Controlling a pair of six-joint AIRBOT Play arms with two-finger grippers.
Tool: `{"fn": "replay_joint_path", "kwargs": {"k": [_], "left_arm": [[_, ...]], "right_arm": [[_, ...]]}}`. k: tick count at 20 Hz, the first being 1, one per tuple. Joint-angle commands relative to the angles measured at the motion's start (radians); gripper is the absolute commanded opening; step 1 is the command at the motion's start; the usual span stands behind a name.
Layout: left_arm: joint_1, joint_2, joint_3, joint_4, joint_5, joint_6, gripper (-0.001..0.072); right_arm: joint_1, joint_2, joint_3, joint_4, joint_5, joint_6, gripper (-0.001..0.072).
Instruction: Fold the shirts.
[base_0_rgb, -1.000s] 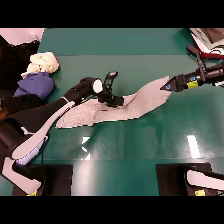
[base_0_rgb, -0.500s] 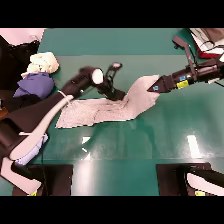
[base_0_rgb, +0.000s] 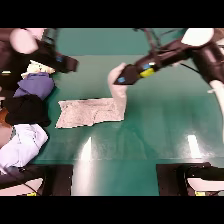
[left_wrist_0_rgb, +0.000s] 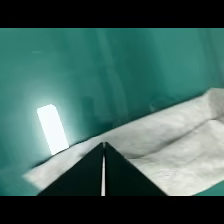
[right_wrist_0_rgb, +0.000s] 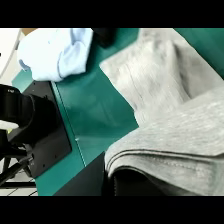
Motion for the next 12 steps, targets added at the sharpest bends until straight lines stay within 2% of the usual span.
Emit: {"fn": "replay_joint_path", "kwargs": {"k": [1,6,11,12], "left_arm": [[0.095,0.143,0.001,0.114,-0.052,0.002,0.0026],[0.101,0.197,0.002,0.168,-0.093,0.001,0.0026],[0.101,0.197,0.002,0.165,-0.114,0.000,0.0027],[0.101,0.197,0.002,0.165,-0.114,-0.003,0.0026]], "right_arm": [[0.162,-0.156,0.155,-0.001,-0.128,0.006,0.0010],[0.309,-0.365,0.262,-0.002,-0.269,0.006,0.0010],[0.377,-0.527,0.266,0.014,-0.406,0.006,0.0029],[0.389,-0.546,0.266,0.035,-0.408,0.005,0.0270]]}}
